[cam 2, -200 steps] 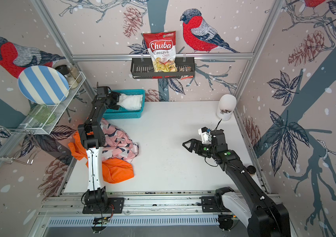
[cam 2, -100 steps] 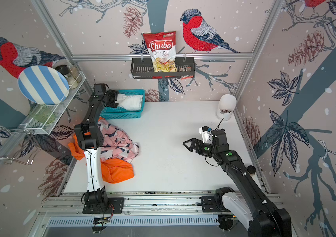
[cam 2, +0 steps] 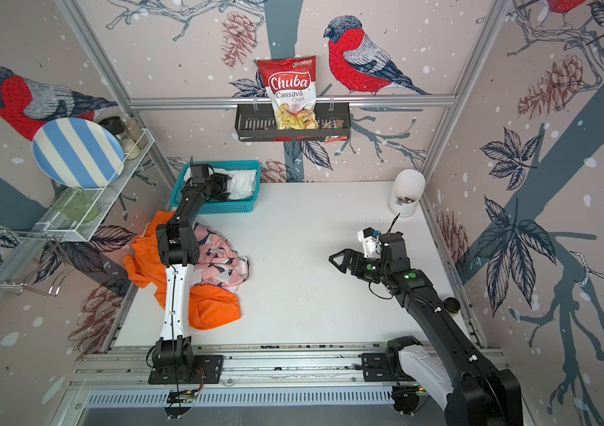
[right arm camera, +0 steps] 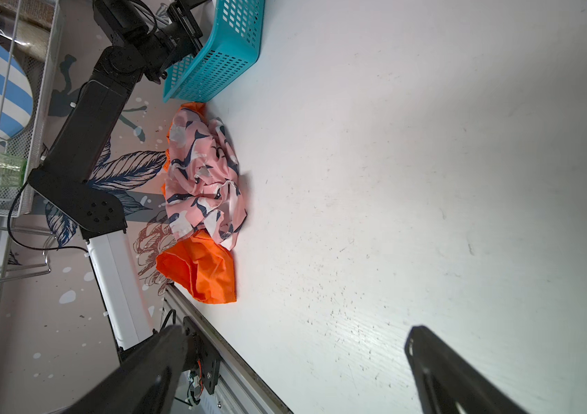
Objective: Roll up the shorts
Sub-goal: Place the shorts in the bin.
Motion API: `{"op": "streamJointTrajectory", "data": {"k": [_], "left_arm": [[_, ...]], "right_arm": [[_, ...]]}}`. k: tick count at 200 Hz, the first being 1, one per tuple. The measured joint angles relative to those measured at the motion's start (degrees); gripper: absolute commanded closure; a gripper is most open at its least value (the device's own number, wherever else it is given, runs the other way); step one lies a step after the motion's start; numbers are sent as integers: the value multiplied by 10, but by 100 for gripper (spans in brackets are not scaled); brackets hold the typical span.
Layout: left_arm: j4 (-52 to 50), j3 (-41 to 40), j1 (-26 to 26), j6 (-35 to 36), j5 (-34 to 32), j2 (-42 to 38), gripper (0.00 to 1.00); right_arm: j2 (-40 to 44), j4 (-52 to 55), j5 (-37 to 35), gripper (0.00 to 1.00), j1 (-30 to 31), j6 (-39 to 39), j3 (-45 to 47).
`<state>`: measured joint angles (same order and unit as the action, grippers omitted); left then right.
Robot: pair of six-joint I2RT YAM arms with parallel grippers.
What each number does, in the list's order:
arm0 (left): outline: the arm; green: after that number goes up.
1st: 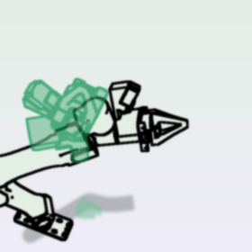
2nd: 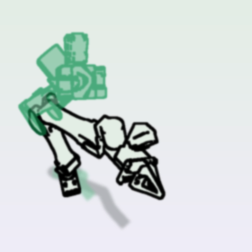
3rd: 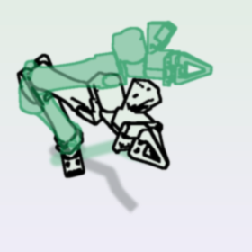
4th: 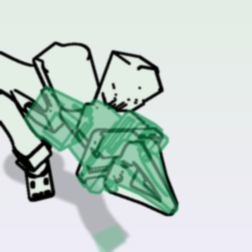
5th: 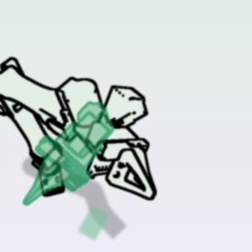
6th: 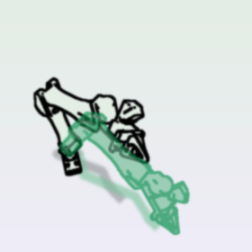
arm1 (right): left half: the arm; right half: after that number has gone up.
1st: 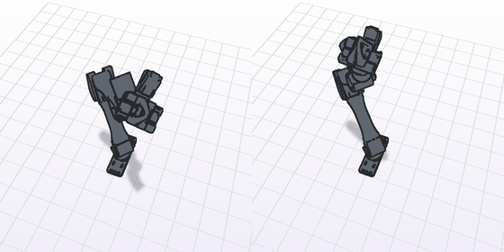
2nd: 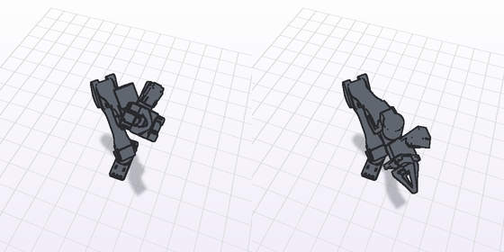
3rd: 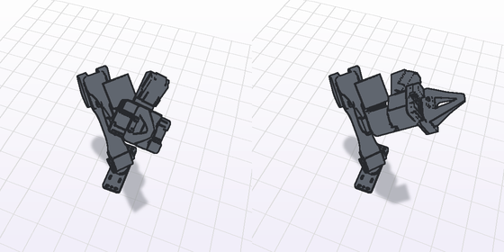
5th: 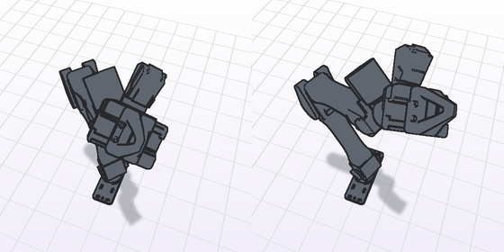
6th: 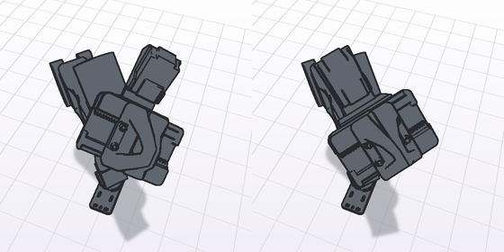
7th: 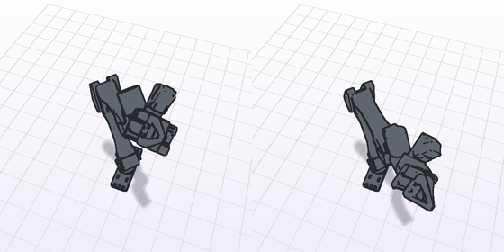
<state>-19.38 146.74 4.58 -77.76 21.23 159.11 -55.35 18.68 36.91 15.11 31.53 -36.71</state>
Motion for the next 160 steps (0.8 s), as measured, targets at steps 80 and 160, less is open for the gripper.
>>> {"op": "streamJointTrajectory", "data": {"k": [80,160], "left_arm": [[-2,-82,-7,105,8,-76,20],[4,-517,-86,314,-35,-552,14]], "right_arm": [[-26,-4,-7,0,10,0,-39],[-204,-59,-101,5,199,0,-141]]}}
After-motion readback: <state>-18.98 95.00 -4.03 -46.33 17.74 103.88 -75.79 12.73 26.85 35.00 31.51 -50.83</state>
